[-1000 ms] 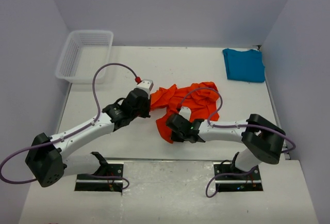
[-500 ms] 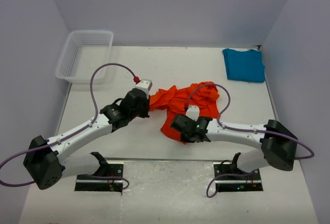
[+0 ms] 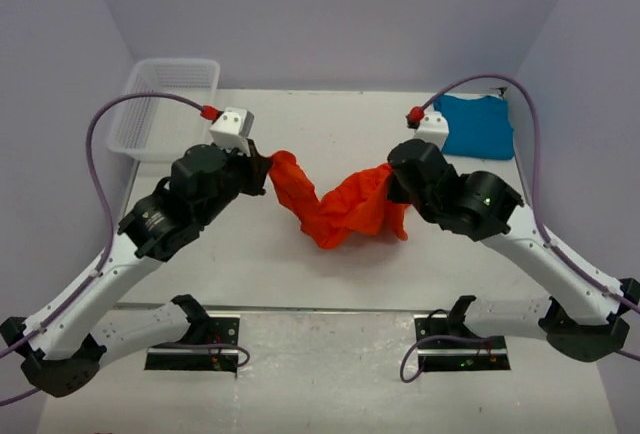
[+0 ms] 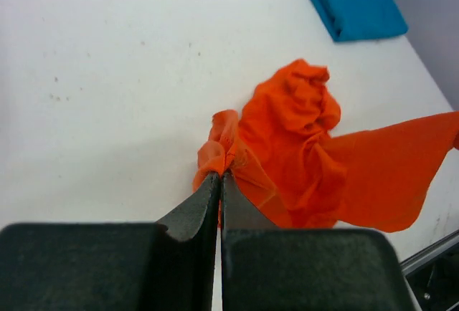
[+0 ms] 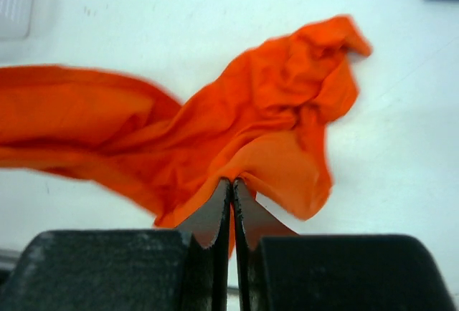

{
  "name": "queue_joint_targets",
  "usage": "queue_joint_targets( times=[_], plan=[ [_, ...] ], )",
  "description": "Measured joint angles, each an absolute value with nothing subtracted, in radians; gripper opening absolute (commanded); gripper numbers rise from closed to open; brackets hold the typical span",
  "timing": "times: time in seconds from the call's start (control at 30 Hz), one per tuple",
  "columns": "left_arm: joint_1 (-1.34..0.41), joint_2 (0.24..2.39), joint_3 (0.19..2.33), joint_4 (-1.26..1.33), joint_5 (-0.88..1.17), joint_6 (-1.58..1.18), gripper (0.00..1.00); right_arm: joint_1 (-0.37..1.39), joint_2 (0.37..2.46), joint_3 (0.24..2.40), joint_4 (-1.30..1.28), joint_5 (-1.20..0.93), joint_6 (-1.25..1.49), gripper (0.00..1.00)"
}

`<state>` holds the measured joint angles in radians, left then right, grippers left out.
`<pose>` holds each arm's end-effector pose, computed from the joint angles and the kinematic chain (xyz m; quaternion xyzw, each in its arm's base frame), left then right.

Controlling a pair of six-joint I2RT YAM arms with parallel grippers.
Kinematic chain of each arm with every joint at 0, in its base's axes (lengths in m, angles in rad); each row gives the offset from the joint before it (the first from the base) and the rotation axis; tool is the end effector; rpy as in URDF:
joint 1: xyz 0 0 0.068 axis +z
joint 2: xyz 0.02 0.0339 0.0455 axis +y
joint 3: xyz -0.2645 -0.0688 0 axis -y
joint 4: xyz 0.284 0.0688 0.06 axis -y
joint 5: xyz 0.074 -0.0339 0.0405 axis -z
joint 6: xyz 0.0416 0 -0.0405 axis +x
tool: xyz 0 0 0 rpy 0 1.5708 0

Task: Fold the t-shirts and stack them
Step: Flatten out the tshirt

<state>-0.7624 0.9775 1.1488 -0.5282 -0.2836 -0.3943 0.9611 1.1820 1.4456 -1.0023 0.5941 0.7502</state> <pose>0.1877 -0.1632 0.4005 0.0696 0.8142 -0.2115 0.5363 0.1671 0.1986 0.4171 0.0256 0.8822 0.1162 0.4555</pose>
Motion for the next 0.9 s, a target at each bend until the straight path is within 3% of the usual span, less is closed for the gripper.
queue_joint_targets(
  times=[0.2, 0.47, 0.9],
  plan=[
    [-0.764, 0.934, 1.35, -0.631, -0.358, -0.352, 0.0, 0.833, 1.164, 1.647, -1.101, 0.643, 0.622, 0.0],
    [-0.764, 0.899, 1.462, -0.74, -0.466, -0.325, 0.0, 0.739, 1.169, 1.921, -1.182, 0.697, 0.522, 0.0],
    [-0.764, 0.879, 1.47, -0.84, -0.497, -0.332, 0.0, 0.694, 1.245, 1.866, -1.172, 0.673, 0.44, 0.0]
  ],
)
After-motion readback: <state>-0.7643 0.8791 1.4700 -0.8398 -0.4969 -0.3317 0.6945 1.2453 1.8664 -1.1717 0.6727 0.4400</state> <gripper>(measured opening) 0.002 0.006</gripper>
